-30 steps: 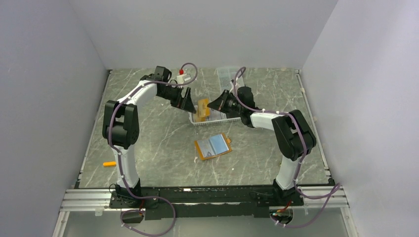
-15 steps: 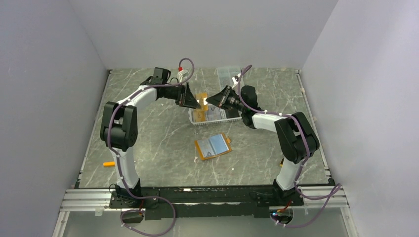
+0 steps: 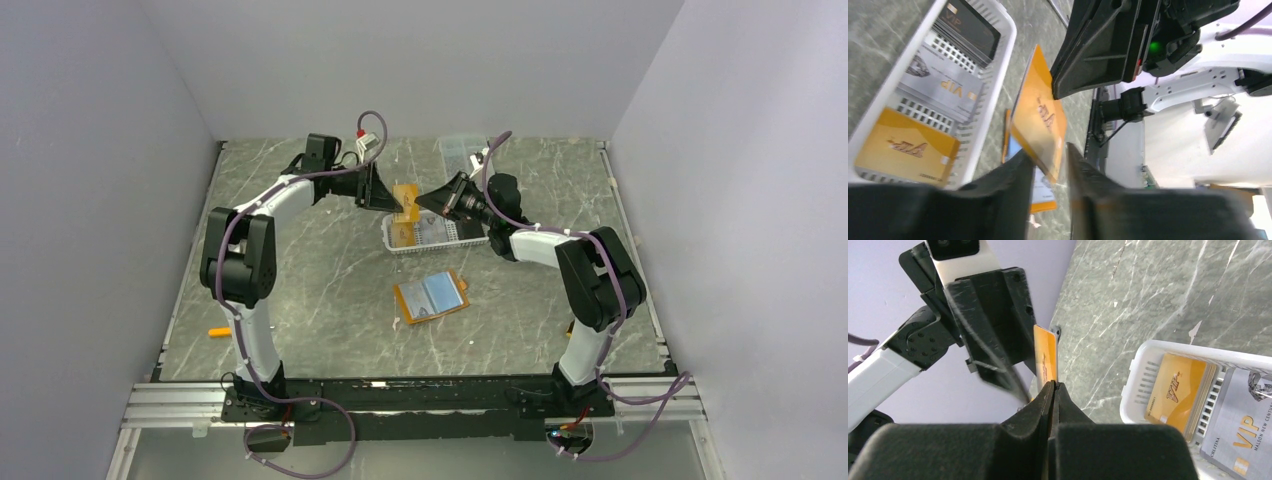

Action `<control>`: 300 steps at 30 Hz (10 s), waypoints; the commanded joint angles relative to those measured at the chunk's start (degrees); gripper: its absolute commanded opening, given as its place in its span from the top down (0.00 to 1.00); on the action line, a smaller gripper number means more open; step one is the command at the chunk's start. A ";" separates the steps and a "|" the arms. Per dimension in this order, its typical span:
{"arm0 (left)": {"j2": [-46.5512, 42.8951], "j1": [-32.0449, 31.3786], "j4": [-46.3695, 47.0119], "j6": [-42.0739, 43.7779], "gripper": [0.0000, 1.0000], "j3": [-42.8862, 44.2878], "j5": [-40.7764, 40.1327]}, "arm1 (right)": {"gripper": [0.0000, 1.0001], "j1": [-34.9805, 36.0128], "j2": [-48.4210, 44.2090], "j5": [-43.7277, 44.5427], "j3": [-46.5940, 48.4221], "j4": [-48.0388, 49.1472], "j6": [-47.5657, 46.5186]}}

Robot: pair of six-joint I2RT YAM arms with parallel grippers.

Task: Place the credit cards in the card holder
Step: Pick up the credit card from the storage box, then place the credit card in the storage box.

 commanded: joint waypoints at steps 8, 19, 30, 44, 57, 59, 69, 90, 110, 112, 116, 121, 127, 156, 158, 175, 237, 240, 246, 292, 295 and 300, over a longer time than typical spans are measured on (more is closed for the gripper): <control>-2.74 0.78 5.05 -3.27 1.00 -0.74 4.40 | 1.00 0.77 0.52 -2.65 -0.22 5.39 0.83; -3.78 0.95 14.81 -12.07 1.00 -4.14 8.64 | 0.64 0.64 4.80 -11.29 1.07 18.21 7.71; -5.98 0.91 16.33 -13.61 0.78 -6.40 10.79 | 0.93 0.82 4.21 -10.52 1.77 17.89 7.91; -5.68 0.86 25.58 -20.38 0.47 -6.73 12.05 | 1.00 1.59 3.60 -13.67 1.64 16.35 6.88; -5.96 0.74 56.11 -43.90 0.66 -14.94 13.40 | 0.95 0.95 0.83 -6.56 -0.89 13.93 4.35; -6.34 0.56 57.85 -45.01 0.65 -15.87 13.60 | 0.94 0.95 0.65 -5.48 -0.46 12.99 3.99; -7.53 0.16 66.25 -51.35 0.65 -18.78 14.40 | 0.93 -0.08 -1.65 -0.14 -2.58 11.43 2.69; -10.77 -0.80 29.45 -21.90 0.66 -15.32 10.89 | 1.00 1.35 -2.62 2.18 -0.41 7.34 -0.57; -8.73 1.87 -11.22 12.37 0.86 0.92 0.24 | 1.00 1.46 -2.06 -8.04 -1.08 7.30 0.20; -8.81 2.03 -11.08 12.29 0.85 0.72 0.68 | 1.00 1.49 -2.01 -8.43 -1.42 8.08 0.31; -8.82 2.55 -12.83 13.60 0.65 1.49 2.02 | 1.00 1.33 -2.34 -9.60 -1.70 8.82 0.44; -8.85 3.60 -17.36 18.68 0.21 5.11 2.65 | 1.00 1.31 -2.60 -11.42 -1.94 9.40 0.54; -8.47 3.85 -13.17 16.86 0.13 6.44 4.38 | 1.00 1.35 -0.64 -14.58 -0.58 11.65 2.74; -7.63 1.66 -10.18 14.73 0.44 4.71 5.57 | 1.00 2.02 2.63 -17.13 1.74 15.50 5.56; -7.99 1.67 -10.98 15.81 0.51 4.36 5.81 | 1.00 2.05 3.14 -16.81 1.81 16.06 6.01; -8.62 1.66 -11.51 16.79 0.87 2.80 5.41 | 1.00 2.05 3.87 -15.81 1.92 18.06 7.67; 15.07 5.60 -6.60 13.98 1.00 20.71 2.07 | 0.90 -1.36 17.72 -22.35 2.84 20.58 7.58; 14.39 5.61 -6.15 13.59 1.00 19.17 2.56 | 0.96 -1.59 18.12 -21.66 2.37 21.99 8.63; 12.02 5.61 -4.92 12.93 1.00 15.13 4.65 | 1.00 -1.77 18.37 -20.11 2.46 20.49 7.75; 3.77 6.49 6.06 3.13 1.00 5.44 9.01 | 0.40 0.25 17.80 -7.76 10.36 -7.13 -7.90; 3.32 6.49 6.00 3.21 1.00 5.08 9.20 | 0.38 0.26 15.04 -5.50 10.24 -12.19 -11.74; 2.69 6.58 10.42 -0.37 1.00 3.49 10.32 | 0.38 -0.01 10.48 -3.57 8.04 -16.14 -14.66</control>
